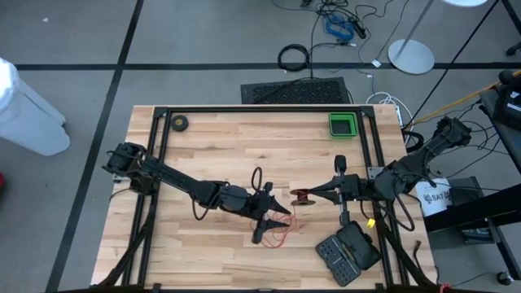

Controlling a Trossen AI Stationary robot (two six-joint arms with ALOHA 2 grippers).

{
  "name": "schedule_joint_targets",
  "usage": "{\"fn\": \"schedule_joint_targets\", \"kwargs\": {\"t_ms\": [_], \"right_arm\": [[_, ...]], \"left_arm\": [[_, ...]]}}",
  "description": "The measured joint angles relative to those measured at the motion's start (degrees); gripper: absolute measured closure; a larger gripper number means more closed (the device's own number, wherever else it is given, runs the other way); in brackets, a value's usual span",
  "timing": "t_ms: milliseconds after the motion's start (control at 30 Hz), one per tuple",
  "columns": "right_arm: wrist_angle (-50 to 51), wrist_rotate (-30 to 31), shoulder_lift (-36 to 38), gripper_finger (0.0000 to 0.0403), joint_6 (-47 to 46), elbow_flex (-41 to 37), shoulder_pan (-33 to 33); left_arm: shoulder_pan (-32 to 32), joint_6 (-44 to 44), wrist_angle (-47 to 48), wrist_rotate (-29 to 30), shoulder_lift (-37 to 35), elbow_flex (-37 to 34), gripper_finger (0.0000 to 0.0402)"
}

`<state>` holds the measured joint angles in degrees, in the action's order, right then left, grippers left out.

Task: Coil cords
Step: Uncoil the red wire from the spool

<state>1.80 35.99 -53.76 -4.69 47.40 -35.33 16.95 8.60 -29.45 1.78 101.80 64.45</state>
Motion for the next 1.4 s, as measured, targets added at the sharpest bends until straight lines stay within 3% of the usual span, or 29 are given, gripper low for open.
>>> {"fn": "schedule_joint_targets", "kwargs": {"t_ms": [567, 833, 1133, 1400], "right_arm": [[0.0, 0.0, 0.0, 0.0403, 0.0, 0.0, 0.0], [0.0, 0.0, 0.0, 0.0403, 0.0, 0.0, 0.0], [0.0, 0.0, 0.0, 0.0403, 0.0, 0.0, 0.0], [0.0, 0.0, 0.0, 0.0403, 0.0, 0.0, 0.0]], "left_arm": [[0.0, 1.0, 0.0, 0.2, 0.0, 0.1, 0.0219], [0.4, 1.4, 8.4, 4.1, 0.0, 3.7, 0.0219], [0.4, 1.1, 8.5, 4.2, 0.0, 3.8, 0.0221], [0.4, 0.0, 8.6, 4.2, 0.0, 3.8, 0.0274]]}}
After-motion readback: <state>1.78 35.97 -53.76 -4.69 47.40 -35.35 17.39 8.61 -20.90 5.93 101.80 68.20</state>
